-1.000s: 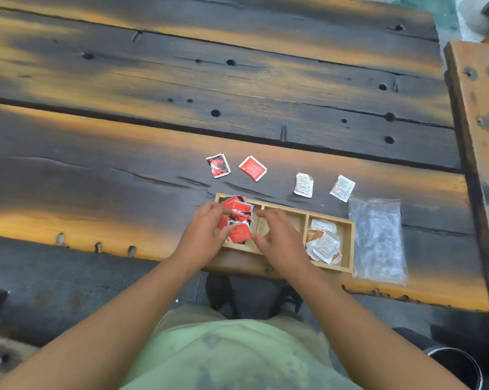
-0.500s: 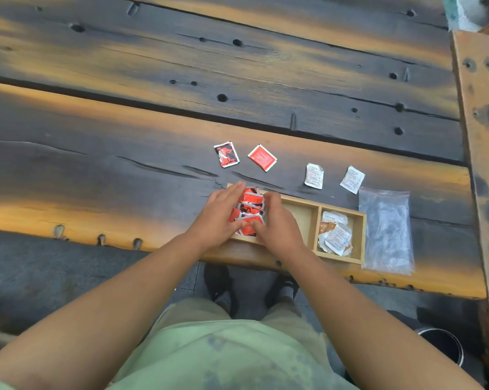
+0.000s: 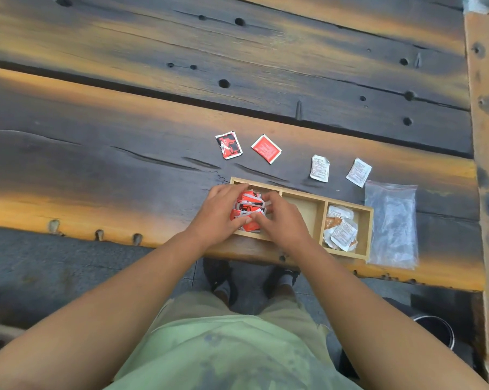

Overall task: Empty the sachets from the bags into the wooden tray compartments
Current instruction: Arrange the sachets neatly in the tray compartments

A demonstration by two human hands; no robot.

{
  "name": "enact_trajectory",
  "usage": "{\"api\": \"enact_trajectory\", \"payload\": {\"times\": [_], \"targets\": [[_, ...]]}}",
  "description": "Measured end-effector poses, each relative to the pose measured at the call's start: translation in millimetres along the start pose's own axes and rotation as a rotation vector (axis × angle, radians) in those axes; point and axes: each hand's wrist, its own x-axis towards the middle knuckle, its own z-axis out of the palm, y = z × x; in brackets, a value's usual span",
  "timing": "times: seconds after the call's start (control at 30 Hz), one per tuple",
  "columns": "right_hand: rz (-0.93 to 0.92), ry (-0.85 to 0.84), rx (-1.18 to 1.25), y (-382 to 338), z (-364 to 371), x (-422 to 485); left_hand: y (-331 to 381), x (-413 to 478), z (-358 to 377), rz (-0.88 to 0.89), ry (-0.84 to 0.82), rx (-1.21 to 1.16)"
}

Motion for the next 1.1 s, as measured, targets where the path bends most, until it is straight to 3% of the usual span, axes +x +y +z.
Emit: {"api": "enact_trajectory", "payload": {"times": [0.23, 0.47, 0.57, 0.73, 1.1], "targets": [[-0.137, 0.067, -0.181, 2.0, -1.3, -6.4, -4.1, 2.8, 6.2, -0.008, -0.063, 0.079], [-0.067, 0.081, -0.195, -1.0, -7.4, 1.5, -0.5, 2.3, 6.3, -0.043, -0.033, 0.033], [-0.059, 0.097, -0.265, -5.5, -7.4, 9.5, -0.8, 6.6, 6.8, 0.035, -0.007, 0.093], [-0.079, 0.171, -0.178, -4.9, -0.9, 8.5, -0.9, 18.4, 8.5, 0.013, -0.047, 0.163], [-0.174, 0.028, -0.23, 5.9, -5.7, -5.3, -9.8, 8.3, 8.0, 0.091, -0.111, 0.228]]}}
